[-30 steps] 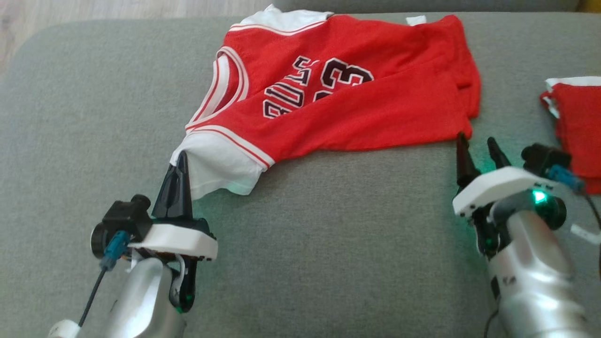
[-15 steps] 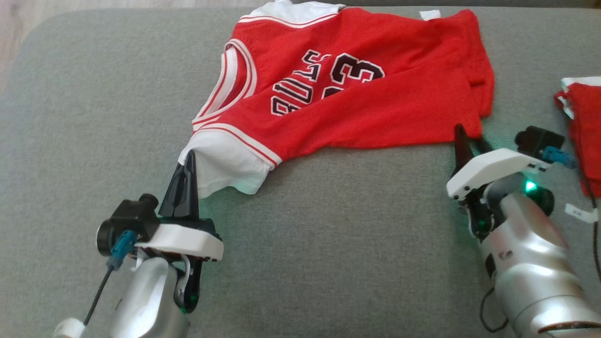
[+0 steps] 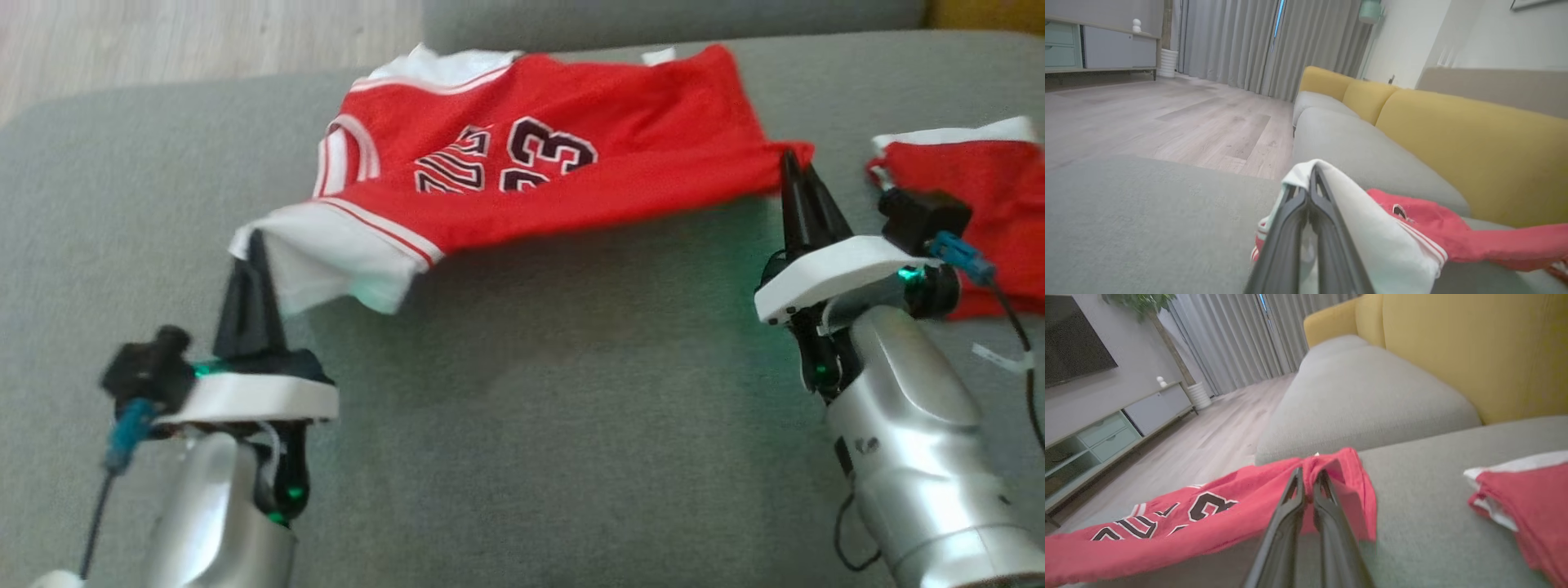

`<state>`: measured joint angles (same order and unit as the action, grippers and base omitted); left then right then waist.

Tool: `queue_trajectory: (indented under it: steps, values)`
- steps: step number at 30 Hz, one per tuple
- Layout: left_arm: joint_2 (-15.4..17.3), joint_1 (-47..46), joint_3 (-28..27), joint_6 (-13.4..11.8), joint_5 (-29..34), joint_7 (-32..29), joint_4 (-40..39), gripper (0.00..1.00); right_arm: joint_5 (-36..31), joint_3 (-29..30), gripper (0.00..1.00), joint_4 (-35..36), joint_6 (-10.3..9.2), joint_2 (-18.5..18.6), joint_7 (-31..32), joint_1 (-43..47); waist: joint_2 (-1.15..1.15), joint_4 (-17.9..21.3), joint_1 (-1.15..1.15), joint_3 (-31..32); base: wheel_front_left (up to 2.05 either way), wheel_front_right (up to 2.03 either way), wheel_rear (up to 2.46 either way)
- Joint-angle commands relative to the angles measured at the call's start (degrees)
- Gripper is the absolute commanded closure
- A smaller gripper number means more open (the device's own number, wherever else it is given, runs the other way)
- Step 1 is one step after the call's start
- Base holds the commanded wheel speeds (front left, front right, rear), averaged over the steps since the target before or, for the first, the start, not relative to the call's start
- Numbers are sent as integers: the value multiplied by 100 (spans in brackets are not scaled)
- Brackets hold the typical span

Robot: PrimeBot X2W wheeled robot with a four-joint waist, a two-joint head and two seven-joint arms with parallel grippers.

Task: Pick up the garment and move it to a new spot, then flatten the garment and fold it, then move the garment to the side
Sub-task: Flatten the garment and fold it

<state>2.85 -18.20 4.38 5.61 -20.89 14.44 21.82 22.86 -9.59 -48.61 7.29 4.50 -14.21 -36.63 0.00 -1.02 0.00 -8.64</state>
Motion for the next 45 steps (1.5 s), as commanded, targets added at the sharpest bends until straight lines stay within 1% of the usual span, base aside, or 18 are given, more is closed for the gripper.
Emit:
queue_trajectory:
  steps: [1, 4, 9, 14, 15, 19, 22, 24, 26, 28, 31, 32, 35, 37, 40, 42, 45]
  values:
    - [92, -144, -269, 40, -193, 53, -351, 100, -21, -204, 100, 516, 20, 82, -72, 10, 0, 171, 0, 201, 0, 0, 0]
    - [102, -328, -352, 79, -464, -17, -706, 100, 63, -461, 100, 1244, 20, 303, 24, 55, 0, 283, 0, 375, 0, 0, 0]
    - [161, -851, -560, 94, -897, -260, -1535, 100, 222, -716, 100, 2500, 20, 818, 443, -91, 0, 445, 0, 642, 0, 0, 0]
    - [136, -1354, -768, -104, -1221, -425, -2442, 100, 237, -748, 100, 3482, 20, 1239, 806, -294, 0, 554, 0, 856, 0, 0, 0]
    - [136, -1354, -768, -104, -1221, -425, -2442, 100, 237, -748, 100, 3482, 20, 1239, 806, -294, 0, 554, 0, 856, 0, 0, 0]
    - [100, -1573, -872, -316, -1455, -523, -3168, 100, 182, -670, 100, 4144, 20, 1407, 1077, -338, 0, 610, 0, 914, 0, 0, 0]
    - [84, -1606, -954, -489, -1591, -617, -3673, 100, 160, -529, 100, 4604, 20, 1428, 1309, -239, 0, 644, 0, 922, 0, 0, 0]
    - [79, -1588, -996, -604, -1650, -707, -3941, 100, 155, -358, 100, 4855, 20, 1380, 1502, -99, 0, 659, 0, 908, 0, 0, 0]
    - [105, -1568, -997, -702, -1667, -874, -4071, 100, 119, -221, 100, 5066, 20, 1336, 1684, 38, 0, 666, 0, 865, 0, 0, 0]
    - [178, -1574, -995, -789, -1638, -1053, -4005, 100, 70, -124, 100, 5171, 20, 1309, 1845, 141, 0, 669, 0, 777, 0, 0, 0]
    - [301, -1727, -994, -868, -1667, -1332, -3662, 100, 105, -27, 100, 5120, 20, 1190, 2052, 116, 0, 683, 0, 487, 0, 0, 0]
    - [328, -1835, -1001, -879, -1724, -1423, -3479, 100, 87, -30, 100, 5034, 20, 1180, 2093, 38, 0, 677, 0, 364, 0, 0, 0]
    - [550, -2374, -985, -838, -1725, -1618, -2804, 100, 122, -58, 100, 4571, 20, 1122, 2166, -387, 0, 618, 0, -133, 0, 0, 0]
    - [664, -2883, -992, -787, -1761, -1671, -2196, 100, 112, -117, 100, 4090, 20, 1118, 2110, -850, 0, 555, 0, -469, 0, 0, 0]
    - [938, -3803, -972, -666, -1621, -1557, -1224, 100, 114, -263, 100, 3245, 20, 1095, 1907, -1788, 0, 477, 0, -953, 0, 0, 0]
    - [1094, -4405, -988, -617, -1524, -1385, -632, 100, 123, -313, 100, 2634, 20, 1038, 1676, -2494, 0, 433, 0, -1168, 0, 0, 0]
    - [1247, -5244, -993, -538, -1426, -1091, 93, 100, -56, -386, 100, 1813, 20, 1018, 1167, -3483, 0, 315, 0, -1413, 0, 0, 0]
